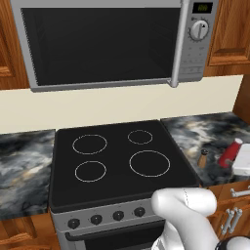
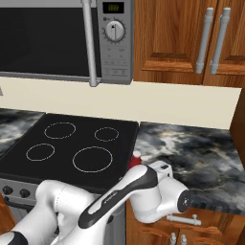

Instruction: Take 2 condiments from the cabinet and move them on the counter near the stove.Make sure the condiments are lined up with each other, next to each other.

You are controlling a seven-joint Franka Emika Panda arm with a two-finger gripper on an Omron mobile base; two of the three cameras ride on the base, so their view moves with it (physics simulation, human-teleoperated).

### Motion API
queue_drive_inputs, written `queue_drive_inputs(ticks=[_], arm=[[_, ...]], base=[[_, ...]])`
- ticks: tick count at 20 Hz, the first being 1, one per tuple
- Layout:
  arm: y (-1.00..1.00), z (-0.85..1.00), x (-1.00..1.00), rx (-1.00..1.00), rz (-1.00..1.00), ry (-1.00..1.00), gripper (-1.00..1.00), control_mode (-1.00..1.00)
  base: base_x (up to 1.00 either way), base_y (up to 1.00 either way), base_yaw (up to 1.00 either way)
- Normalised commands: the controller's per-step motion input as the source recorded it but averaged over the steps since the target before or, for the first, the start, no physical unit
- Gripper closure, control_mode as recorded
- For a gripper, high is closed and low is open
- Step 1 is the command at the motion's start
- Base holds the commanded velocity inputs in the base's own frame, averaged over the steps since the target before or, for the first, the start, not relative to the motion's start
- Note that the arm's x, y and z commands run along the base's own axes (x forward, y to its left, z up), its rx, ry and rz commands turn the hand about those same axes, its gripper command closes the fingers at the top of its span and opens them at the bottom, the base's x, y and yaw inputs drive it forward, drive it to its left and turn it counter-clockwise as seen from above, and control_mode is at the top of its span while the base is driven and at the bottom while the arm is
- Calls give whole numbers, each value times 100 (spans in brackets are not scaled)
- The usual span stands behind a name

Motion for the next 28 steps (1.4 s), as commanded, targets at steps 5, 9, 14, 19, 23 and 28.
queue_drive_inputs(ticks=[5,9,14,19,23,28], arm=[[0,-12,7,0,0,3,100,-100],[0,-14,1,0,0,1,100,-100],[0,-17,3,0,0,0,100,-100],[0,-20,10,0,0,0,100,-100],[0,-16,12,0,0,0,100,-100],[0,-8,6,0,0,2,100,-100]], base=[[0,0,0],[0,0,0],[0,0,0],[0,0,0],[0,0,0],[0,0,0]])
